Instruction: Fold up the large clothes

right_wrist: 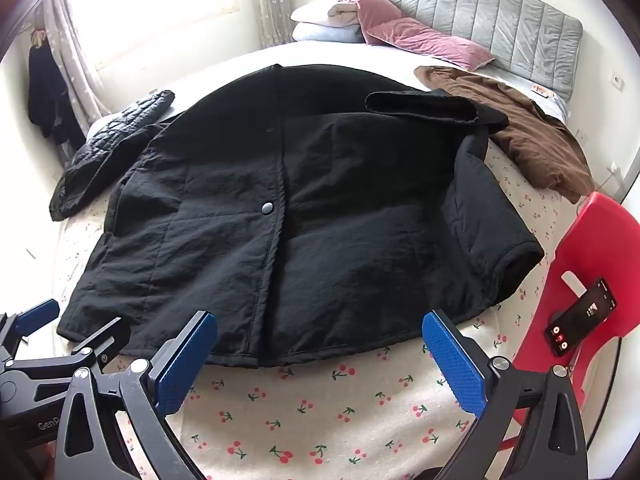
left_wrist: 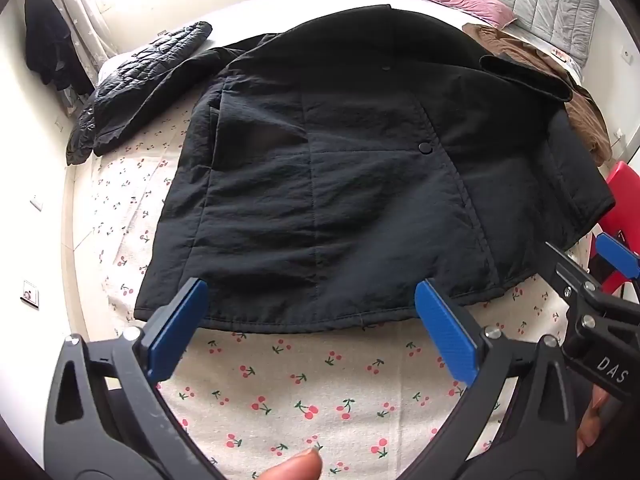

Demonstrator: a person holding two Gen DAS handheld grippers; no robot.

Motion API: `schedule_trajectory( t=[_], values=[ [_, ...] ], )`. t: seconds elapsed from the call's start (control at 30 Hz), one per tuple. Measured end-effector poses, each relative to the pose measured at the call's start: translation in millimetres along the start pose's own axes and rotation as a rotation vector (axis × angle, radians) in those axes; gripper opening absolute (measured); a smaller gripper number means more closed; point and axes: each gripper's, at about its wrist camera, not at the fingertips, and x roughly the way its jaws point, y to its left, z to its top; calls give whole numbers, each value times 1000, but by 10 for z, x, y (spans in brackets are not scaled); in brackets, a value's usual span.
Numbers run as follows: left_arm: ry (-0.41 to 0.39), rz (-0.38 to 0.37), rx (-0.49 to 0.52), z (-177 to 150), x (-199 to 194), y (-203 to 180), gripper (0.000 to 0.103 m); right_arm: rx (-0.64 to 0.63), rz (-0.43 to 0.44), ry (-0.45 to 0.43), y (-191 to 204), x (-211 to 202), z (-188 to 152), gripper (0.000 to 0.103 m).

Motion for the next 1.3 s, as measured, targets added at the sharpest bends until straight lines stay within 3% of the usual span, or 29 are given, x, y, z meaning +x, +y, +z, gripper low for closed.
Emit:
schedule_trajectory(
  t=[0.4, 1.3],
  values=[
    [-12, -7, -22, -44, -5, 104, 103, 7, 10, 4, 93, 0, -105, 103],
    [-31, -7, -37, 19, -66, 108, 103, -2, -2, 6, 2, -71, 9, 103]
  ],
)
